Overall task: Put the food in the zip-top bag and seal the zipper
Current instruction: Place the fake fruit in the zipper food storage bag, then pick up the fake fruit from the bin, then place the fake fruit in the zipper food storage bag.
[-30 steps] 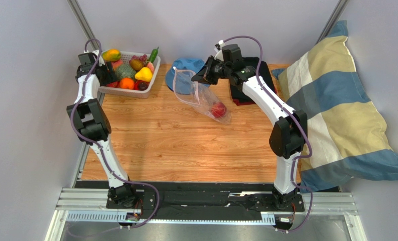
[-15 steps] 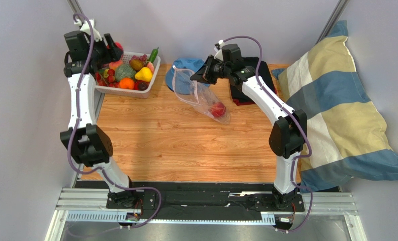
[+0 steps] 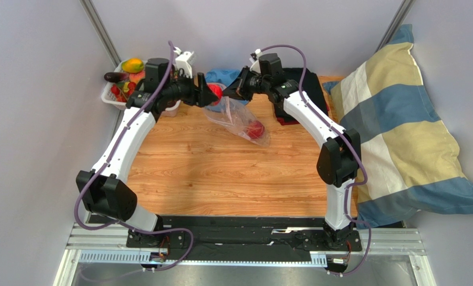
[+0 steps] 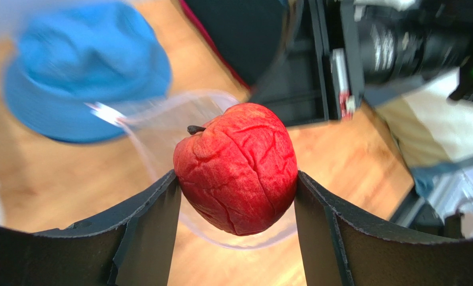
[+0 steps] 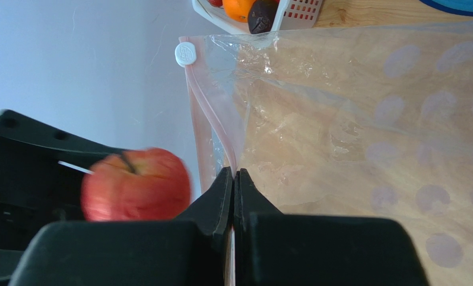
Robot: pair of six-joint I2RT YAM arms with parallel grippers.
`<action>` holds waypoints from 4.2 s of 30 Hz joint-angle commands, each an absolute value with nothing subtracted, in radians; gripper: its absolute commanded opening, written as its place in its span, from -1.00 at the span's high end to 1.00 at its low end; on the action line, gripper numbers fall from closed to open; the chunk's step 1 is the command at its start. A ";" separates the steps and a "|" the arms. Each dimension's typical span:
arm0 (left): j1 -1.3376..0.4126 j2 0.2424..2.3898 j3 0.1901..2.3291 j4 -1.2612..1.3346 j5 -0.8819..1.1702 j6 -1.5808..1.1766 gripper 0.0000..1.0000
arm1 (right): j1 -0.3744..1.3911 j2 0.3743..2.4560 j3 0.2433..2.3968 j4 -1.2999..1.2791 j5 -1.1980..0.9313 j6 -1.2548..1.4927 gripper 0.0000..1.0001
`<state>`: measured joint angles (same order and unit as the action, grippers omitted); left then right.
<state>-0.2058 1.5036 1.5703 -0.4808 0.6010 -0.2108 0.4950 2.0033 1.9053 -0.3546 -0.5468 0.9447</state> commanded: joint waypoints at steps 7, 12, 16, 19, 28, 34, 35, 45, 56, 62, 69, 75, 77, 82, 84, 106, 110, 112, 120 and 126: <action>-0.258 1.548 1.627 -0.626 0.509 -0.184 -0.98 | 0.499 1.983 1.937 -0.282 -0.571 0.977 1.00; -0.230 1.537 1.680 -0.630 0.495 -0.156 -0.98 | 0.499 1.983 1.934 -0.287 -0.572 0.976 1.00; -0.095 1.528 1.684 -0.542 0.488 -0.233 -0.97 | 0.499 1.988 1.933 -0.293 -0.574 0.973 1.00; 0.032 1.571 1.719 -0.503 0.407 -0.252 -0.83 | 0.497 1.996 1.933 -0.293 -0.577 0.973 1.00; 0.300 1.797 1.837 -0.351 0.186 -0.215 -0.72 | 0.494 2.000 1.917 -0.287 -0.581 0.966 1.00; 0.382 1.962 1.896 -0.261 0.167 -0.224 -0.72 | 0.482 1.996 1.898 -0.285 -0.581 0.969 1.00; 0.385 1.979 1.899 -0.247 0.158 -0.221 -0.71 | 0.480 1.994 1.896 -0.285 -0.581 0.969 1.00; 0.388 2.172 2.012 -0.235 0.058 -0.123 -0.60 | 0.471 2.006 1.894 -0.293 -0.575 0.968 1.00; 0.387 2.247 2.062 -0.230 0.048 -0.112 0.09 | 0.456 2.023 1.904 -0.341 -0.557 0.930 1.00; 0.387 2.209 2.060 -0.242 0.094 -0.175 0.68 | 0.454 2.026 1.898 -0.339 -0.557 0.925 1.00; 0.387 2.090 2.046 -0.268 0.084 -0.215 1.00 | 0.454 2.028 1.890 -0.325 -0.565 0.942 1.00; 0.387 1.994 2.049 -0.275 0.121 -0.253 1.00 | 0.457 2.023 1.888 -0.305 -0.578 0.954 1.00; 0.387 1.971 2.056 -0.285 0.129 -0.259 1.00 | 0.459 2.028 1.890 -0.293 -0.587 0.963 1.00; 0.388 1.924 2.057 -0.293 0.173 -0.264 1.00 | 0.486 2.036 1.930 -0.269 -0.597 0.983 1.00; 0.387 1.896 2.056 -0.293 0.225 -0.281 1.00 | 0.506 2.052 1.972 -0.238 -0.603 1.017 1.00; 0.003 1.579 1.974 -0.273 0.528 -0.435 1.00 | 0.548 2.117 1.951 -0.150 -0.592 1.100 1.00; -0.076 1.533 1.892 -0.236 0.567 -0.503 1.00 | 0.546 2.118 1.953 -0.155 -0.588 1.103 1.00; -0.097 1.517 1.829 -0.216 0.600 -0.547 1.00 | 0.545 2.118 1.951 -0.156 -0.588 1.103 1.00; -0.120 1.396 1.626 -0.274 0.601 -0.456 1.00 | 0.526 2.106 1.942 -0.167 -0.583 1.101 1.00; -0.115 1.322 1.597 -0.406 0.609 -0.226 1.00 | 0.514 2.098 1.940 -0.169 -0.577 1.094 1.00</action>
<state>-0.1173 1.4109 1.5883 -0.3500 0.5800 -0.3889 0.5236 2.1239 1.9385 -0.1848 -0.5919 1.1065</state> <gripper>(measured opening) 0.041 0.008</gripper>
